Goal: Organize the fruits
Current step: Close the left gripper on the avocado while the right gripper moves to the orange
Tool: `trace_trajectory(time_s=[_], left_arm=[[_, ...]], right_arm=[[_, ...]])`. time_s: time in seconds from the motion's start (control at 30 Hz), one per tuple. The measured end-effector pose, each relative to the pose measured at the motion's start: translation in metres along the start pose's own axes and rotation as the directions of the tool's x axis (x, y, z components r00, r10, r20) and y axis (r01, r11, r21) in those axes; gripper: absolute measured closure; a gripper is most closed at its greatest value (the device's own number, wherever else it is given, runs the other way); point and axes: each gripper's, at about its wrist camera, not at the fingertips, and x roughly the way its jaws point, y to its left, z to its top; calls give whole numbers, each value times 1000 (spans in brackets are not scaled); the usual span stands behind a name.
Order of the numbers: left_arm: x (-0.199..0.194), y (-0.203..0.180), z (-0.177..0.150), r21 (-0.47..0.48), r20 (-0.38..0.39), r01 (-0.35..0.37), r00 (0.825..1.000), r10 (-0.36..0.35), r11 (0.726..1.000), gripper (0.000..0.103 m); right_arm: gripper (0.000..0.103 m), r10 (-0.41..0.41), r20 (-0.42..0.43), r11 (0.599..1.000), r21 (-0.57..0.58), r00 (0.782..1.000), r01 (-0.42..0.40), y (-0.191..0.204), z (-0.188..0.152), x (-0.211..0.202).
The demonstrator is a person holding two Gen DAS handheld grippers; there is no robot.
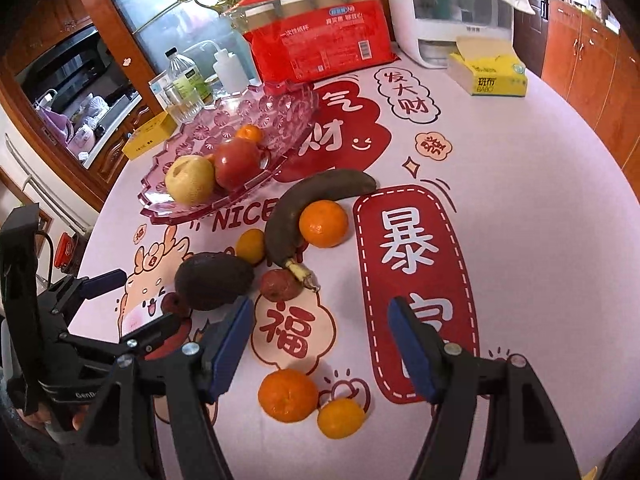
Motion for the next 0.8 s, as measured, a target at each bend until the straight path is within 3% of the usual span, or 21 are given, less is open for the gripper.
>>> trace_trajectory(time_s=[0.2,0.37,0.5,0.63,0.77,0.8], left_arm=[[22,-8,9,61,10,8,1000,-8,998,4],[36,-10,17,98,11,8,1000,-9,995,10],[45,-8,24,104,6,41,999,-42,994,12],[53,-11,27,115,-5,77,997,-77,990,22],[63,-15,27,85,-49,160,987,-156,983,46],[65,-18,27,72,-53,157,987,-153,985,46]], right_arm=[[33,6,-18,1000,-3,1000,-6,-1,4,18],[33,20,-32,1000,-9,999,-20,0,5,27],[33,25,-30,1000,-17,999,-25,1,9,31],[33,34,-28,999,-8,999,-34,-1,18,35],[33,39,-26,999,-3,999,-39,-2,32,43],[33,42,-28,999,0,999,-42,-3,36,45]])
